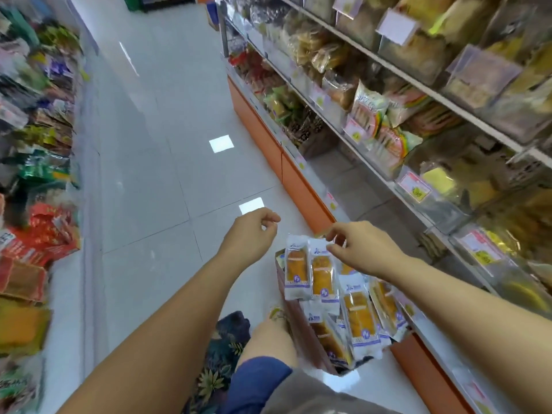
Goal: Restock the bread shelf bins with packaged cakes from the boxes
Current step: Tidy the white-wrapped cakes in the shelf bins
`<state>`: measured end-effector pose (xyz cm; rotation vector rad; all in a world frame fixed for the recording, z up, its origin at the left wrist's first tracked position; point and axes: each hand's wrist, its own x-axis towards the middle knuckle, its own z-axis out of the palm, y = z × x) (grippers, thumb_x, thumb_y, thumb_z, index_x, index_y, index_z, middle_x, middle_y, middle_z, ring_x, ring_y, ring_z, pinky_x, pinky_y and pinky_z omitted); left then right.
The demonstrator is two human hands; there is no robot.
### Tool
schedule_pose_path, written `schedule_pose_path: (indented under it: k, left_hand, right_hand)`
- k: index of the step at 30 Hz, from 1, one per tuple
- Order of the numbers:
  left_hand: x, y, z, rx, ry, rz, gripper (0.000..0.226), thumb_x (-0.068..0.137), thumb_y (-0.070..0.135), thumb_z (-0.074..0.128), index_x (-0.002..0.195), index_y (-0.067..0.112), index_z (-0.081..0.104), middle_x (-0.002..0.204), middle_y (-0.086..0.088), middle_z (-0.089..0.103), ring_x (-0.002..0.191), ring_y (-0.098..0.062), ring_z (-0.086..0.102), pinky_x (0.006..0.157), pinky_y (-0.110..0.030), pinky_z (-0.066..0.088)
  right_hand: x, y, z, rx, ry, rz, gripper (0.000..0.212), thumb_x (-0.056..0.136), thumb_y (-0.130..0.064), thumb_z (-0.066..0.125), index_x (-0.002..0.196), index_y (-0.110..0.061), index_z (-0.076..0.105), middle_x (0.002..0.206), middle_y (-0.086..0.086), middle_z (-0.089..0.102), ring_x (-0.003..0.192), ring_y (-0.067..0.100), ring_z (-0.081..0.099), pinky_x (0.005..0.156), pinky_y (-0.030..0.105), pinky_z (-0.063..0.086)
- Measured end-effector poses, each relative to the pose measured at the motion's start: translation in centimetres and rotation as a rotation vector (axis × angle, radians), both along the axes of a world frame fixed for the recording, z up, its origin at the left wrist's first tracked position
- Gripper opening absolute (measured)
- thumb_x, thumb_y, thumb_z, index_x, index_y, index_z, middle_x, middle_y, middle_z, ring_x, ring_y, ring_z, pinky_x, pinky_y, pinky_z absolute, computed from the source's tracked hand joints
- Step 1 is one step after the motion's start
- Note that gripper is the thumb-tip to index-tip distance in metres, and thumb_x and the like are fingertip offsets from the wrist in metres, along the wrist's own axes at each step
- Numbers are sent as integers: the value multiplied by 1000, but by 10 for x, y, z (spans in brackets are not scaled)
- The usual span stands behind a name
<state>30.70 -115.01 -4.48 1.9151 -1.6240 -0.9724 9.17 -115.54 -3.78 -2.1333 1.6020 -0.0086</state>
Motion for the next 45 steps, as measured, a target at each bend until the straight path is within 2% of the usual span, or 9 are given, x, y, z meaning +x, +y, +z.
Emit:
schedule_pose_path:
  k: [10,17,21,26,30,35,38,41,45]
  left_hand:
    - [-7,-184,-70,149,-91,-385,24,96,21,44,111,25,63,104,10,58,92,-12,56,82,-31,51]
    - [-31,-267,-113,253,-120,-736,25,96,19,45,111,25,64,110,4,64,84,-12,57,74,-25,48]
    - [-63,-277,-140,249,-159,-940,26,96,18,45,114,21,63,106,8,62,101,-14,58,90,-33,49]
    - [-85,-244,-194,254,-172,-1029,25,94,15,46,110,20,65,112,3,65,92,-13,57,87,-29,48]
    - [-90,-200,-234,261,-227,-1078,29,93,14,52,119,19,61,126,-1,57,111,-20,56,95,-32,44]
    - [-106,-156,-276,-7,-349,-1153,28,93,25,53,118,19,63,128,-5,53,120,-26,48,99,-41,41]
    - [-120,-144,-310,-229,-386,-1265,38,80,32,53,114,19,66,124,-8,57,119,-32,51,105,-59,33]
    - [-131,-141,-347,-397,-390,-1336,36,76,40,56,104,21,69,114,-6,63,108,-33,60,102,-66,30]
    - [-144,-138,-370,-629,-330,-1378,40,83,48,41,97,23,69,99,3,66,92,-24,65,105,-60,31]
  right_hand:
    - [-4,-116,-56,113,-10,-366,18,94,-31,50,106,-25,62,93,-10,65,84,12,58,71,31,50]
    - [-10,-126,-98,236,3,-697,17,94,-35,51,101,-25,62,88,-10,61,85,14,59,65,28,45]
    - [-18,-103,-129,273,14,-843,20,94,-32,51,108,-22,62,100,-4,67,88,17,61,71,30,49]
    - [-24,-50,-189,329,2,-931,26,89,-29,56,111,-18,63,108,2,67,97,21,61,82,36,50]
    - [-31,-2,-231,377,-33,-945,33,87,-29,58,118,-16,58,117,7,59,109,26,56,86,34,46]
    - [-46,44,-274,346,16,-880,69,83,-32,64,144,-26,32,142,3,38,133,25,36,99,37,42]
    - [-57,54,-303,253,79,-847,81,79,-43,67,147,-30,25,148,-1,30,136,22,28,102,36,39]
    - [-61,56,-337,160,119,-778,83,76,-56,64,146,-32,26,146,-3,33,133,20,34,103,39,39]
    - [-66,57,-371,-54,132,-801,77,72,-60,59,140,-29,39,132,-4,49,120,21,48,95,41,45]
